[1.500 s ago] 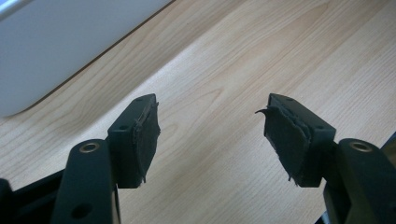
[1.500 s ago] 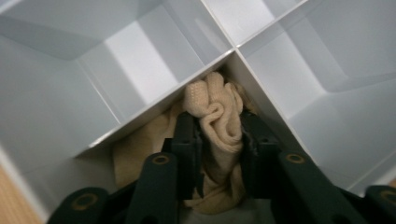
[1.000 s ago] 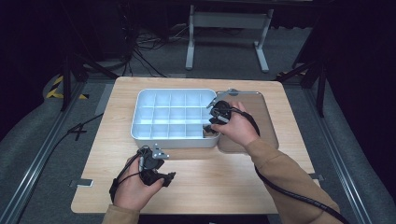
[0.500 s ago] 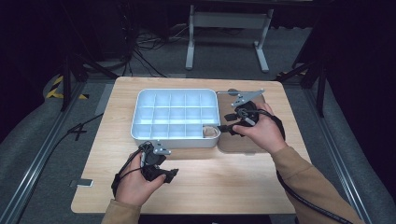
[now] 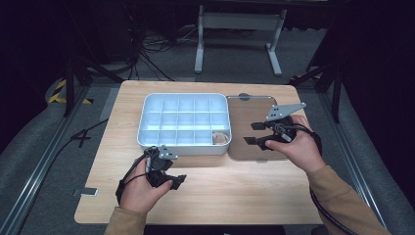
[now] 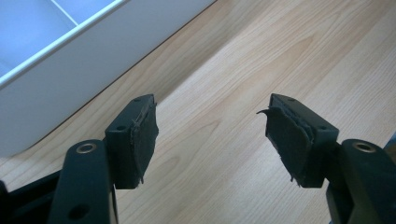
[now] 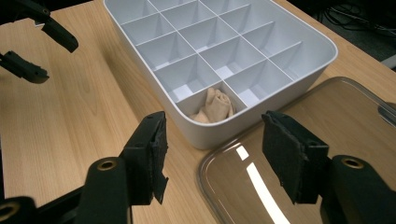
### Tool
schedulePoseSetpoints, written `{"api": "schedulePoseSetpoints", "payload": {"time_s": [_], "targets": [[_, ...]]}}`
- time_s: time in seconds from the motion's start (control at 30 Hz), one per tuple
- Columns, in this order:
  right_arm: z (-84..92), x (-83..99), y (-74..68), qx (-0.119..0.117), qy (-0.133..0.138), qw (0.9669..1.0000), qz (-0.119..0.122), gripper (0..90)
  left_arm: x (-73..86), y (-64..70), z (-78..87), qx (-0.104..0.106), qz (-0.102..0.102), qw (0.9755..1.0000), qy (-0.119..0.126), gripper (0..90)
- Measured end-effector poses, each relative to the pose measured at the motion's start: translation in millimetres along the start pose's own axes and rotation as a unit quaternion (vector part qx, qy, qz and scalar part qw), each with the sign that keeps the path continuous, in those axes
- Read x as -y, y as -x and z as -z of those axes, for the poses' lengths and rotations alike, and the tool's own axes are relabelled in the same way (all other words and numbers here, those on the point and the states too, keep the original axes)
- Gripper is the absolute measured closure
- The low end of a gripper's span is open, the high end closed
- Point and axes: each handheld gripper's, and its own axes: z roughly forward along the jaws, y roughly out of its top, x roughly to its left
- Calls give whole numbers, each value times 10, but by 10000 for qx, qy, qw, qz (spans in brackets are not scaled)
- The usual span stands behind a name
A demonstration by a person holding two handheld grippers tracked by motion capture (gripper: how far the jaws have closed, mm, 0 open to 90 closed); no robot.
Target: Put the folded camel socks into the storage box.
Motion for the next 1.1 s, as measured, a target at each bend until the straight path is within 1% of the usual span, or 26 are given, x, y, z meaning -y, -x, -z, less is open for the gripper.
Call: {"api": "schedulePoseSetpoints", "payload": {"time_s": [0.13, 0.17, 0.23, 0.27, 0.3, 0.33, 0.4, 0.47, 0.57, 0.67, 0.7, 0.77, 0.83, 0.87, 0.93, 0.97, 1.0, 1.03, 1.07, 1.1], "targets": [[66, 136, 40, 23, -11, 9999, -101, 383, 10, -14, 12, -7, 47, 10000, 2, 346], [78, 189, 55, 52, -80, 9999, -125, 369, 19, -28, 27, 14, 77, 10000, 8, 345], [94, 271, 72, 114, -311, 9994, -137, 366, 37, -63, 63, -20, 101, 9999, 50, 344], [103, 319, 76, 185, -343, 9992, -124, 366, 50, -83, 86, -37, 138, 9999, 63, 344], [111, 366, 79, 233, -329, 9991, -134, 365, 64, -105, 109, -47, 176, 9998, 80, 344], [117, 411, 82, 225, -326, 9991, -159, 362, 77, -129, 130, -56, 186, 9998, 102, 344], [133, 492, 85, 214, -325, 9990, -210, 353, 105, -163, 162, -79, 277, 9995, 151, 344], [142, 528, 86, 227, -332, 9989, -236, 344, 116, -181, 178, -102, 281, 9994, 151, 344], [164, 627, 87, 278, -467, 9982, -246, 325, 146, -217, 209, -110, 356, 9991, 193, 344], [190, 719, 88, 312, -519, 9978, -255, 313, 163, -241, 221, -106, 375, 9991, 176, 338], [203, 752, 89, 328, -510, 9978, -275, 312, 169, -255, 219, -114, 367, 9991, 200, 336], [224, 827, 89, 338, -408, 9979, -368, 311, 181, -271, 222, -127, 405, 9989, 197, 334], [225, 904, 84, 417, -227, 9980, -412, 327, 197, -293, 220, -137, 440, 9986, 244, 334], [204, 948, 82, 446, -221, 9981, -355, 327, 205, -303, 223, -127, 454, 9986, 235, 334], [181, 1004, 77, 438, -326, 9982, -256, 335, 228, -334, 236, -160, 460, 9986, 222, 334], [173, 1044, 76, 429, -293, 9984, -231, 336, 236, -339, 239, -164, 506, 9983, 230, 334], [166, 1070, 76, 411, -274, 9985, -247, 336, 247, -354, 243, -165, 496, 9984, 229, 334], [158, 1104, 76, 382, -268, 9986, -262, 337, 258, -360, 243, -157, 561, 9980, 234, 334], [150, 1137, 78, 380, -251, 9986, -251, 339, 265, -376, 246, -182, 528, 9982, 224, 334], [146, 1169, 79, 389, -230, 9987, -242, 341, 273, -387, 246, -181, 538, 9981, 226, 334]]}}
